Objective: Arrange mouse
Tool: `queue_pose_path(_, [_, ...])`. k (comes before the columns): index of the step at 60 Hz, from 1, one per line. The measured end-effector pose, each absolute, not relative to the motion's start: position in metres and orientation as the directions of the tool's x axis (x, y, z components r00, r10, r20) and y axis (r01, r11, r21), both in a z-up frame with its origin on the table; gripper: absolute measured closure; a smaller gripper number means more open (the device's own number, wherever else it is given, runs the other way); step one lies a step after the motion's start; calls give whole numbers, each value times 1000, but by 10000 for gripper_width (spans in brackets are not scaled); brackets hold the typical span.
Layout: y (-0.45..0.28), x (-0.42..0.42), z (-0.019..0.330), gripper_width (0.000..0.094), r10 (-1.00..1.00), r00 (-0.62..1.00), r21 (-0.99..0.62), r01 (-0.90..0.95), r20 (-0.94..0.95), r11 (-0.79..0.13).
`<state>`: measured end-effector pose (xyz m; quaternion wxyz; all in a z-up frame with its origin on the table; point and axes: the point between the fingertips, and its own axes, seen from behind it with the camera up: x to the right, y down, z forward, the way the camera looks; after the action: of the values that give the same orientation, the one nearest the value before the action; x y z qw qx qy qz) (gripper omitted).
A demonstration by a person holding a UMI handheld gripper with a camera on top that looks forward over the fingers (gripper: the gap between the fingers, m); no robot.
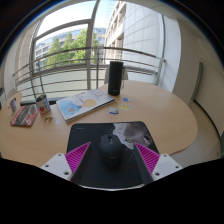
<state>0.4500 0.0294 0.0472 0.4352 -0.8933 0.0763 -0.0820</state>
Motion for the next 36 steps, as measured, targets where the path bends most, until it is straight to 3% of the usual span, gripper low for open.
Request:
queue_pose_path(19, [-121, 403, 158, 92, -232, 966, -839, -29, 117, -543])
queue_pose_path(36, [-233, 367, 191, 91, -252, 962, -851, -41, 109, -524])
